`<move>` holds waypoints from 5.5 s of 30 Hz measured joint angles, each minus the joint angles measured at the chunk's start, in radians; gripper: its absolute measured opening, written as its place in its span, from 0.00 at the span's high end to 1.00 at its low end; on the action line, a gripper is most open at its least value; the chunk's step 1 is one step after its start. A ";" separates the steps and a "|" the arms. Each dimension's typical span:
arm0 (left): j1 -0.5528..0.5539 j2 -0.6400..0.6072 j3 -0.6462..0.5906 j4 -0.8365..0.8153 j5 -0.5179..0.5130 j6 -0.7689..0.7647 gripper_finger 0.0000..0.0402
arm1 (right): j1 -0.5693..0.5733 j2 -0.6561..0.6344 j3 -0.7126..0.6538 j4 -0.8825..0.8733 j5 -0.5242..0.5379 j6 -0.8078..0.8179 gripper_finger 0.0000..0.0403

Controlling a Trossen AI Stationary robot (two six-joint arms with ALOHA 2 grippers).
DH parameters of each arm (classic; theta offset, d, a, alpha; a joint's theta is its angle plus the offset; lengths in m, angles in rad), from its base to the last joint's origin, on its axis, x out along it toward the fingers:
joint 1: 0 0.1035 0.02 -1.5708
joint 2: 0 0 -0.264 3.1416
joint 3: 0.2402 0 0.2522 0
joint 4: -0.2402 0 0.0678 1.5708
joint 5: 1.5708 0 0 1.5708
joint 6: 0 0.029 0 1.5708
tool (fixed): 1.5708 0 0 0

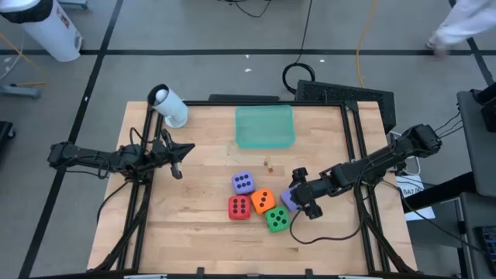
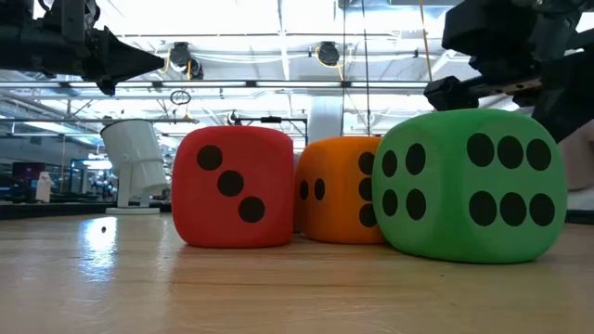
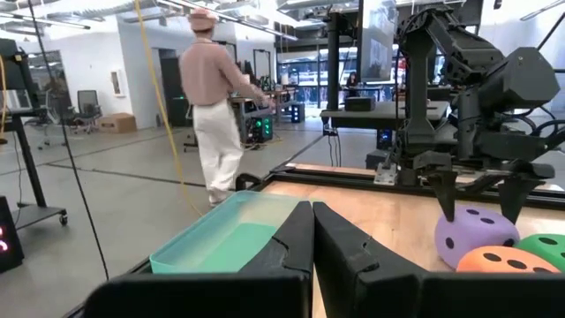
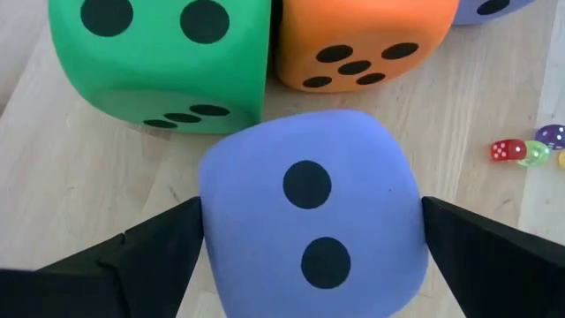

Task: Pick & Place Dice
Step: Put the bottom large purple dice into the green container

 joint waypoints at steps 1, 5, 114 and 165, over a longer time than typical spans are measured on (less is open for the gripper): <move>0.000 0.000 0.000 0.000 0.000 0.000 0.99 | 0.000 0.000 -0.005 0.002 -0.001 0.006 0.01; 0.000 0.000 0.000 0.000 0.000 0.000 0.99 | -0.006 0.000 -0.025 0.012 -0.023 0.045 0.01; 0.155 0.278 0.080 0.096 0.004 0.056 0.99 | -0.842 0.546 0.719 0.122 -0.312 -0.427 0.01; 0.686 1.299 0.860 -0.218 0.659 0.203 1.00 | -0.816 0.473 0.718 0.097 -0.183 -0.517 0.05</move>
